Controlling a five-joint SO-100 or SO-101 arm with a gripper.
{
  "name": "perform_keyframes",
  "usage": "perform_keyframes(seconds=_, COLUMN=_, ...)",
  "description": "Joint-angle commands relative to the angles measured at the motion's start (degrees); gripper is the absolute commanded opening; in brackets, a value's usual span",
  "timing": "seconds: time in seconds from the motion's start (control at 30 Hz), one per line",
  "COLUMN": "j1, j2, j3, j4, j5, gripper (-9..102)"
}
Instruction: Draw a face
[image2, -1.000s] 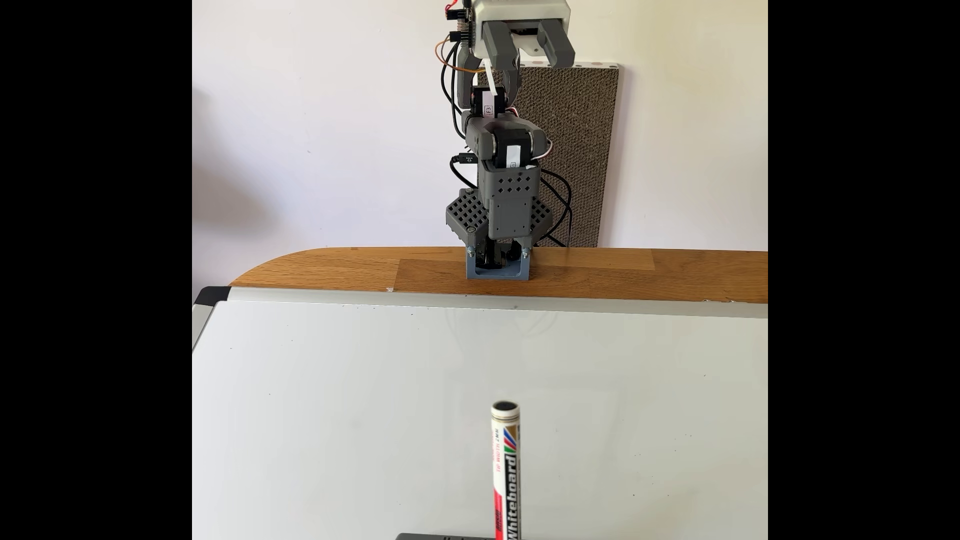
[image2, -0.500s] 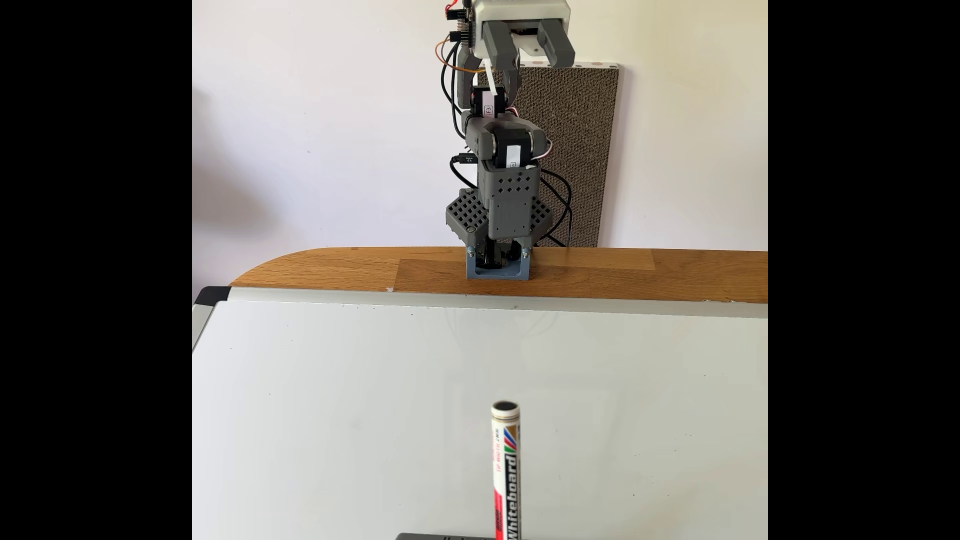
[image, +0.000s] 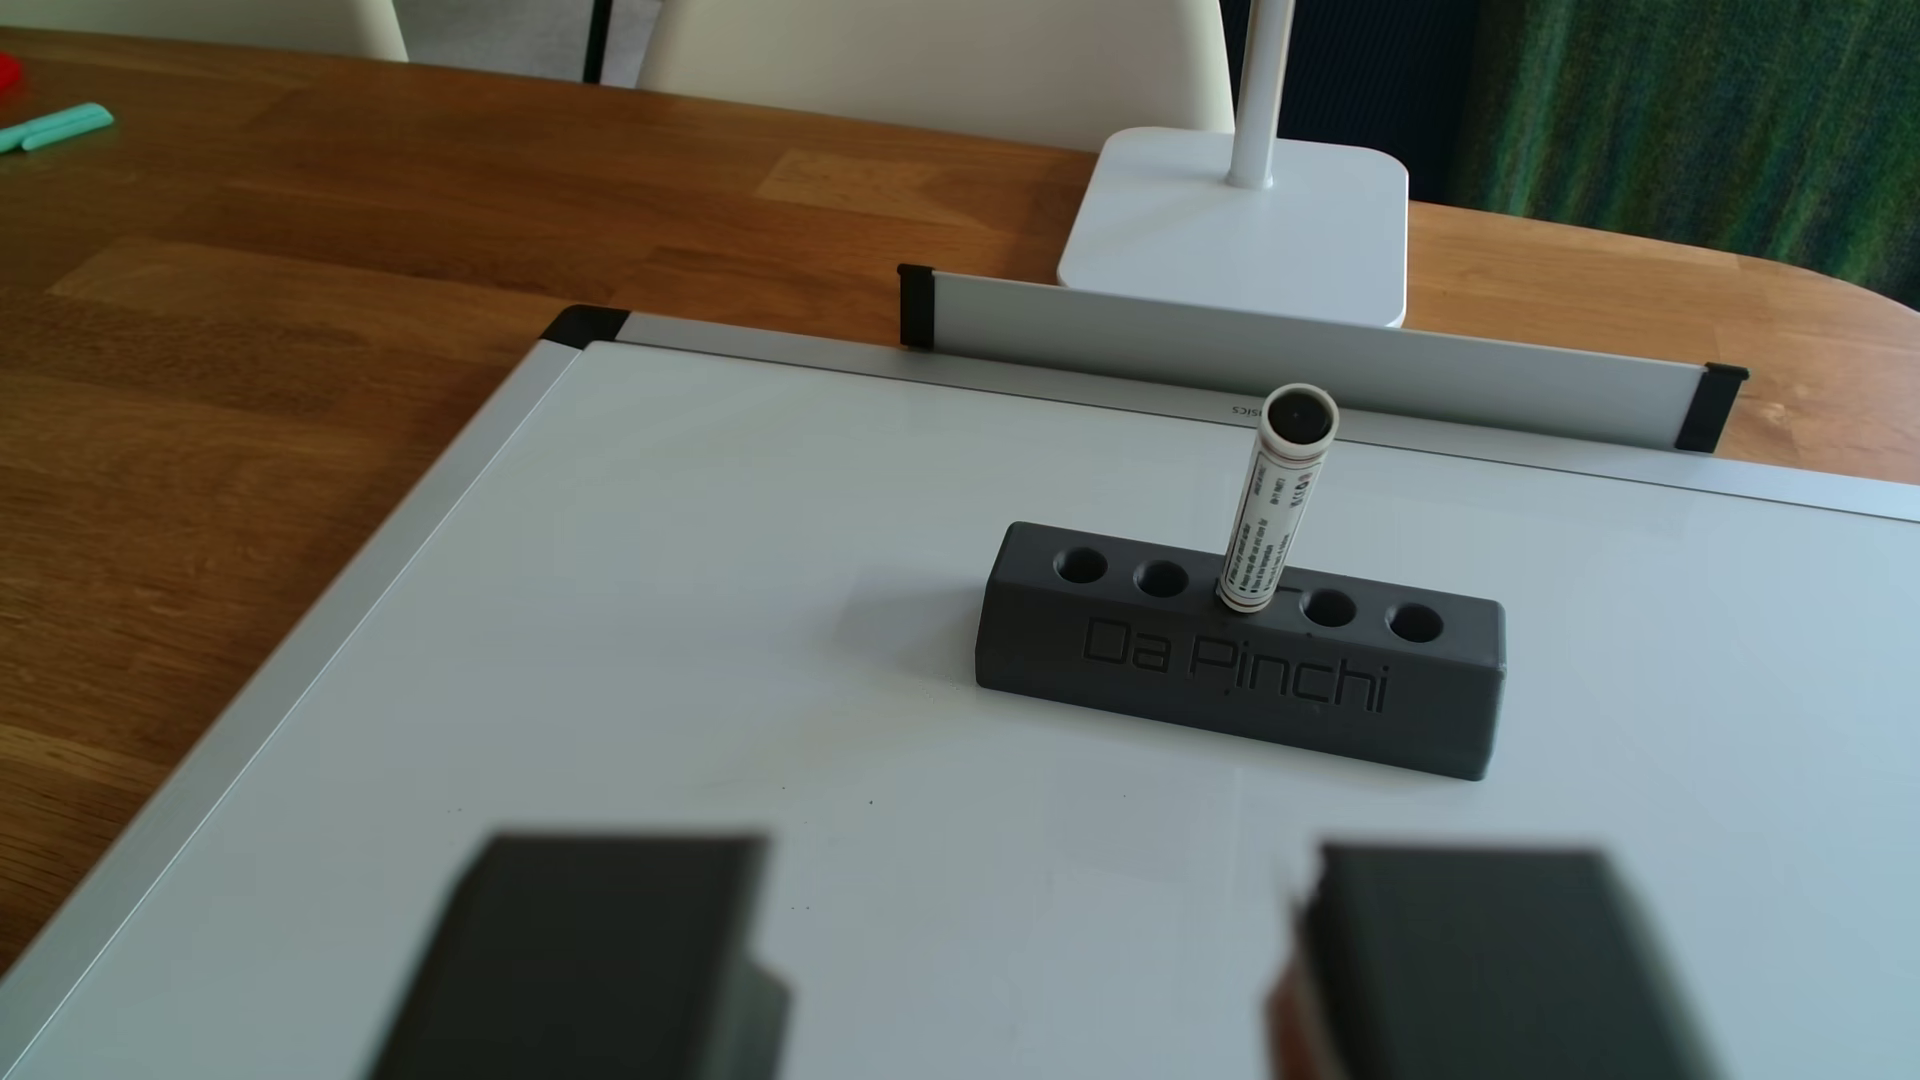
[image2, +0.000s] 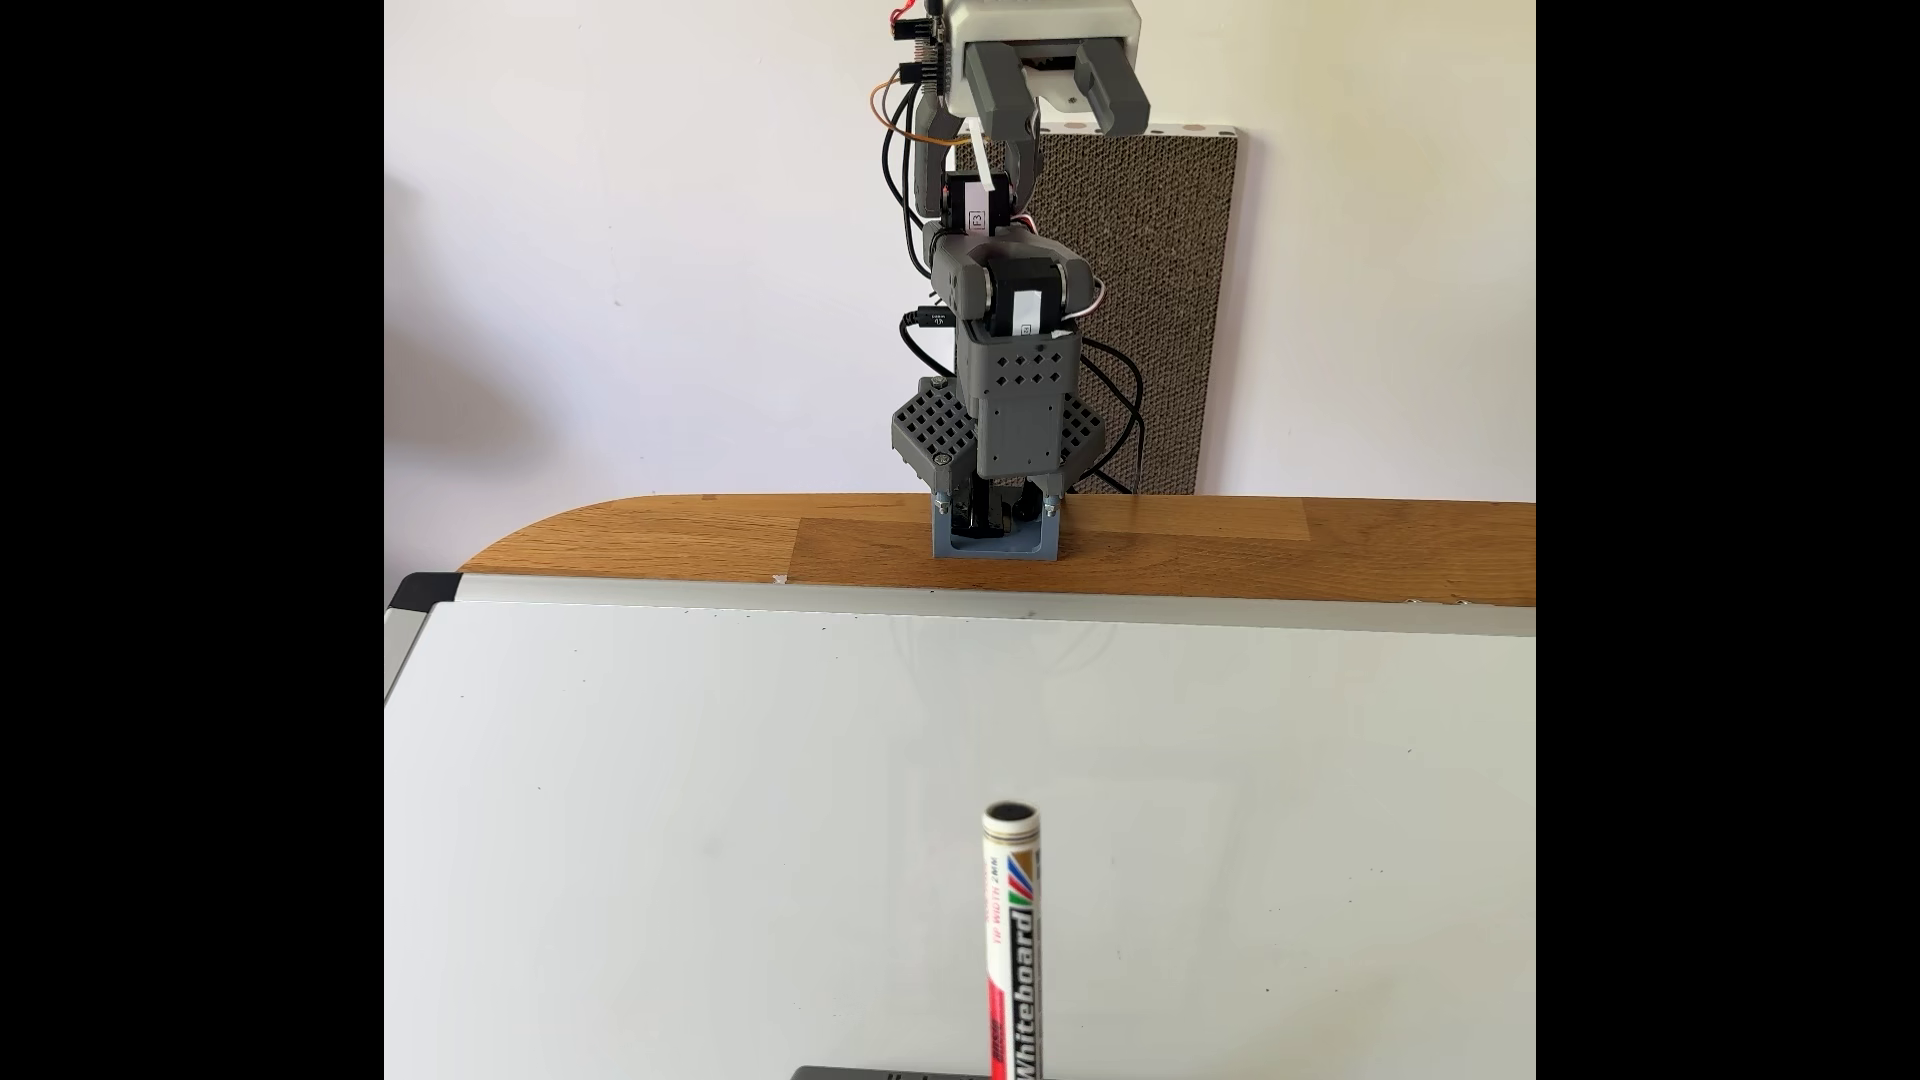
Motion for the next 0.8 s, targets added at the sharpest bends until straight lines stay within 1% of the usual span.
perform_keyframes(seconds=0.0, j1=0.18, j2=3.60, j3=-0.44, j4=-0.26, j5=-0.35, gripper=100)
perform_keyframes(seconds=0.77, j1=-0.35, j2=3.52, j3=-0.44, j4=-0.26, j5=0.44, gripper=100)
